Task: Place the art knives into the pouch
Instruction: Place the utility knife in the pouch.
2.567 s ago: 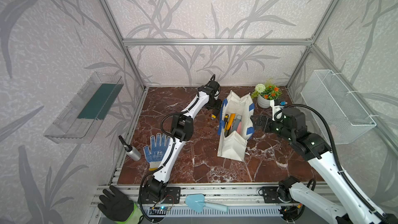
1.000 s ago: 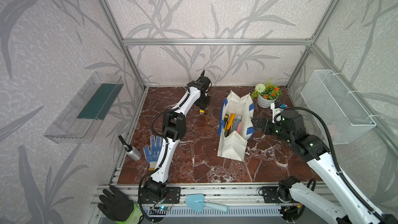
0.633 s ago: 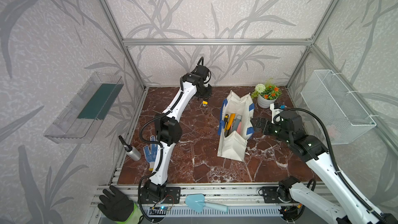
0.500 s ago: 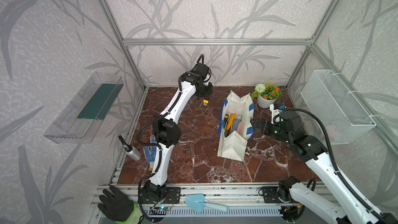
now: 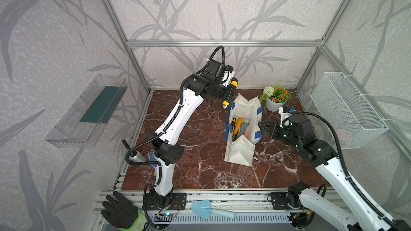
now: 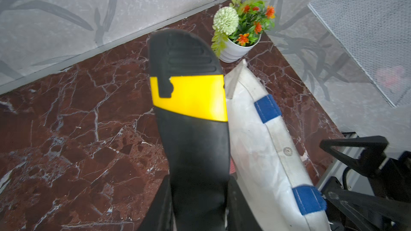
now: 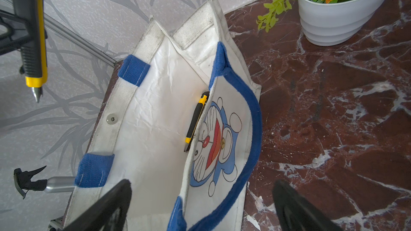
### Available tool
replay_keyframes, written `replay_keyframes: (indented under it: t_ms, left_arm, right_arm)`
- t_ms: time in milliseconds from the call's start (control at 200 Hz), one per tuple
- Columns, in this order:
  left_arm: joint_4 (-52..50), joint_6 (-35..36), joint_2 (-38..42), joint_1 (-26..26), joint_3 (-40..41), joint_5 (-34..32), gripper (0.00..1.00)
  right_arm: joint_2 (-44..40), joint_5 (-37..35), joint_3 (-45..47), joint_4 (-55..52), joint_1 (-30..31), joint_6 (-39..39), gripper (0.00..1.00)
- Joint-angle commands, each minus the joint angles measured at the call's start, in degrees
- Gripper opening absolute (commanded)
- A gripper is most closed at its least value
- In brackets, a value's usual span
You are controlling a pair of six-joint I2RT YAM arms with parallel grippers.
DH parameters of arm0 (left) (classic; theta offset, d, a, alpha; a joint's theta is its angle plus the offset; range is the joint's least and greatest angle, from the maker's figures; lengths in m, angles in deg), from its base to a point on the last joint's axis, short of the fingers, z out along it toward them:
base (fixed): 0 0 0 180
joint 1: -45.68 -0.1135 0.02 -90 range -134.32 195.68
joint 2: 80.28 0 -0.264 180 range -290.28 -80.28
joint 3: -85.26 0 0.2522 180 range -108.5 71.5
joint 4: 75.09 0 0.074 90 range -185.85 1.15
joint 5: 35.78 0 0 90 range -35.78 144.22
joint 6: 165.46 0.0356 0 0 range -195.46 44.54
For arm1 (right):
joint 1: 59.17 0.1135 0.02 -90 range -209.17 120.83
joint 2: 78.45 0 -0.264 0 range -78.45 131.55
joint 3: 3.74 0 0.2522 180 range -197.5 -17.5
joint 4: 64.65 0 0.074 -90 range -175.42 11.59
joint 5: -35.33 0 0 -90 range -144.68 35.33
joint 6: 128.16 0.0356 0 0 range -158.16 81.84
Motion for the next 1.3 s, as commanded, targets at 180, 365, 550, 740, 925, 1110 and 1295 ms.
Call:
replay_keyframes:
  t_ms: [180,365,550,740,925,1110,1295]
  left_arm:
    - [2.6,1.1,0.2,4.0,3.0,4.0,0.2]
    - [3.1,1.5,-0.5,6.2,6.9,4.4,0.2]
    - [4.6,-0.1,-2.6,6.5,11.1,5.6,0.2]
    - [2.6,-0.7,-7.1,7.1,10.7,3.9,0.19]
    - [0.8,0.2,-10.3,7.2,8.9,2.8,0.18]
    - [-2.0,0.4,-13.0,7.2,4.6,1.7,0.35]
    - [-2.3,1.4,-12.3,7.1,-0.7,-5.6,0.72]
  right_arm:
    - [-2.4,-0.5,1.0,0.0,-0.1,-0.3,0.99]
    - [-4.2,-1.4,1.8,-0.7,-0.2,-0.6,0.99]
    - [-5.3,-2.0,3.1,-1.0,-0.2,-0.5,0.99]
    - [-4.4,-2.2,3.1,-0.4,-0.2,-0.7,0.99]
    - [-3.0,-2.7,3.4,0.0,-0.2,-1.2,0.99]
    - [-1.9,-2.6,3.5,0.6,-0.2,-1.4,0.99]
    - [-2.0,-2.8,3.9,1.4,-0.2,-1.8,0.99]
